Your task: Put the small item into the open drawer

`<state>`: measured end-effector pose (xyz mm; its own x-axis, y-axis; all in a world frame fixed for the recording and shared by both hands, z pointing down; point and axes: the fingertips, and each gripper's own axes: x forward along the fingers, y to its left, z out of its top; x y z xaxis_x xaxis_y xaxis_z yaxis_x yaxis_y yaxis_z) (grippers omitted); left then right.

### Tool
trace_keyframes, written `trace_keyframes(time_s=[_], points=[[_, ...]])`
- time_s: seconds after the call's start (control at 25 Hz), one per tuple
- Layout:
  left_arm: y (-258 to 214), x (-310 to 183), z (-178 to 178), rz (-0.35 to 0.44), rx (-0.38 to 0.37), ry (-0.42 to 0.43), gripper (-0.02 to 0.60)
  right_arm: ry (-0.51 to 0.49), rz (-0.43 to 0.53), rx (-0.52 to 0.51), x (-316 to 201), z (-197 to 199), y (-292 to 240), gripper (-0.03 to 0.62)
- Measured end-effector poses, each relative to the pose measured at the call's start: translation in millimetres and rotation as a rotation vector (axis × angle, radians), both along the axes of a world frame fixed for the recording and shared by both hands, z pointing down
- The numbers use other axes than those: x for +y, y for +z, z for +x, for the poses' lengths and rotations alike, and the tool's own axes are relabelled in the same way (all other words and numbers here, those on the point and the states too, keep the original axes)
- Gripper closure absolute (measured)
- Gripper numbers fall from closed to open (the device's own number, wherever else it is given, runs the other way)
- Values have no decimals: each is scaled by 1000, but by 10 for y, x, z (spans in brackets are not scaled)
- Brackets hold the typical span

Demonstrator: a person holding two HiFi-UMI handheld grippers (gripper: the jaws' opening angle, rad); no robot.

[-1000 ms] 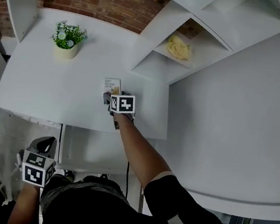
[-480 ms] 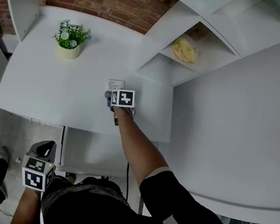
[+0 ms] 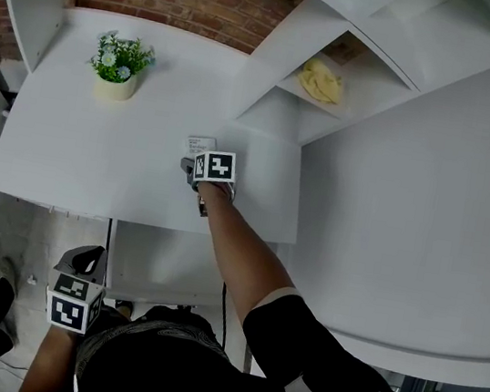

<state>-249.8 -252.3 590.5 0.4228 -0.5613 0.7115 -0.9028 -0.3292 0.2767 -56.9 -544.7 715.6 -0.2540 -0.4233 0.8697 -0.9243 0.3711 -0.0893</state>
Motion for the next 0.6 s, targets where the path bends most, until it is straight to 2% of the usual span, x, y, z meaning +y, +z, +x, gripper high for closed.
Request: trace_keyframes(time_s=[0.2,0.6], points=[[-30,-64,118,7,0,42,563,19,3,-58,94,105,-173,174],[-220,-278,564,63,10,126,563,11,87,-127,358,390,-747,174]])
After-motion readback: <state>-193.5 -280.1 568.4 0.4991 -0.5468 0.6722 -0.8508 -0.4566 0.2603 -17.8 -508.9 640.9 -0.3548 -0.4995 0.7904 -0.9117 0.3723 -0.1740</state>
